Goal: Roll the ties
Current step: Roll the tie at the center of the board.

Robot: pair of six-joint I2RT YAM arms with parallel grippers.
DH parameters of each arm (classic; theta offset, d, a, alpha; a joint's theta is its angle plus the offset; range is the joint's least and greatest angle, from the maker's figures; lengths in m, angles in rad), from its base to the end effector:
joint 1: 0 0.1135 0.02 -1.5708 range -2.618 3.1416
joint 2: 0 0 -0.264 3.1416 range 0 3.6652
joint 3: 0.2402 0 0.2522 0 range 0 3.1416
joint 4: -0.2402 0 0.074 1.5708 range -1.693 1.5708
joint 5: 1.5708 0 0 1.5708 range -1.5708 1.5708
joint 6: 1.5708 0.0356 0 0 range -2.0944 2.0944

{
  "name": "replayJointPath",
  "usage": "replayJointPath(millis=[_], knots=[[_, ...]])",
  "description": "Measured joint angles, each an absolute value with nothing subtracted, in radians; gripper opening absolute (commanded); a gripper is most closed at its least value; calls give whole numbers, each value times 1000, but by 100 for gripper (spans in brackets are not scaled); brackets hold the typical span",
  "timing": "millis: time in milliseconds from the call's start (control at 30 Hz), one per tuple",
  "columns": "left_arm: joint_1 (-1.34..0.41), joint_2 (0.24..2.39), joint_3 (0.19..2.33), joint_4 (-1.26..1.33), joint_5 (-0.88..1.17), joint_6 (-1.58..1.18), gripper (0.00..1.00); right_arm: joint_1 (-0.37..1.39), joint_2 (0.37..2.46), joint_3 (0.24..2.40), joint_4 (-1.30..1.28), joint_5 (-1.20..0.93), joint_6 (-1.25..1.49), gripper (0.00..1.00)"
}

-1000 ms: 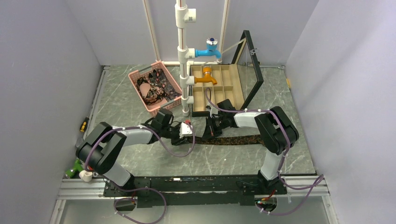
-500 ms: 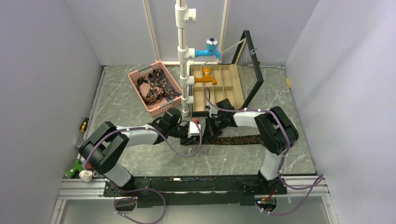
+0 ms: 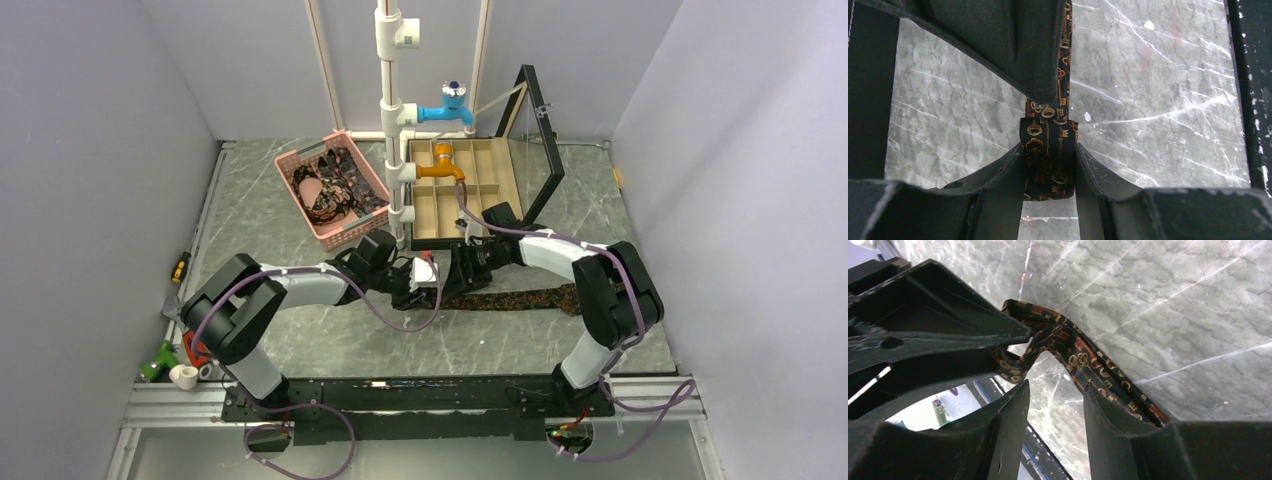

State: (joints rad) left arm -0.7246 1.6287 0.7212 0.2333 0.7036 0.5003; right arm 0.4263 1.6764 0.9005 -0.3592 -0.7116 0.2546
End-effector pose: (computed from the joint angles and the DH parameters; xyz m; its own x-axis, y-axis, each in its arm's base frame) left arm 0.2186 -0.2243 0.1578 0.0138 0.4762 -0.8792 0.9998 0.0085 0.0204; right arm 0.2702 0.1482 0.1558 -0.9409 -0.2178 -0.2593 -0.3380 0.6514 0.6792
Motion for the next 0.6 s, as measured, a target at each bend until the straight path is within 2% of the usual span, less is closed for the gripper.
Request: replayJointPath(millis=[233, 600], knots=[[-747, 1677, 768, 224, 682, 494, 42, 415, 1643, 884, -357, -786, 292, 52], [-761, 1728, 807, 221, 669, 474, 42, 416, 1715, 876, -275, -824, 342, 48]])
